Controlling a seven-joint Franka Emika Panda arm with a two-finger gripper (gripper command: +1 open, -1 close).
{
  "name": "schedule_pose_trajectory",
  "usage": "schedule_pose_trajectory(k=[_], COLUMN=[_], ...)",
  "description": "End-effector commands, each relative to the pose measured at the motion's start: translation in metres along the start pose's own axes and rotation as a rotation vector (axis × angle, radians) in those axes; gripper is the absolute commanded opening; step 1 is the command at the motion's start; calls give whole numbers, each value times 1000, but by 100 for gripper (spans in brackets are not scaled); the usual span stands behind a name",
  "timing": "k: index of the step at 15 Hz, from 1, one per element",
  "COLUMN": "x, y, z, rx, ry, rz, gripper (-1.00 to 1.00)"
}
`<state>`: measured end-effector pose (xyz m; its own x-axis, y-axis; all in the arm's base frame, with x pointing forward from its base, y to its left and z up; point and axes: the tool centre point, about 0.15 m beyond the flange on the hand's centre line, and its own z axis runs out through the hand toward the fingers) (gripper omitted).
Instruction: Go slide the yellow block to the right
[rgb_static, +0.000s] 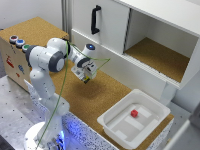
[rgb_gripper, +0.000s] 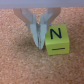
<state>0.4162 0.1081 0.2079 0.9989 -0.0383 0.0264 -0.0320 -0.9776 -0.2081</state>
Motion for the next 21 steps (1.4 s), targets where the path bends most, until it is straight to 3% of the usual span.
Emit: schedule_pose_trajectory(k=[1,9,21], x=[-10,-7,-11], y=[30,74,94], z=[-9,-9,-39], rx=[-25,-70,-66], ry=[-9,-28,9], rz=[-1,35,78], gripper=[-100,-100,-100])
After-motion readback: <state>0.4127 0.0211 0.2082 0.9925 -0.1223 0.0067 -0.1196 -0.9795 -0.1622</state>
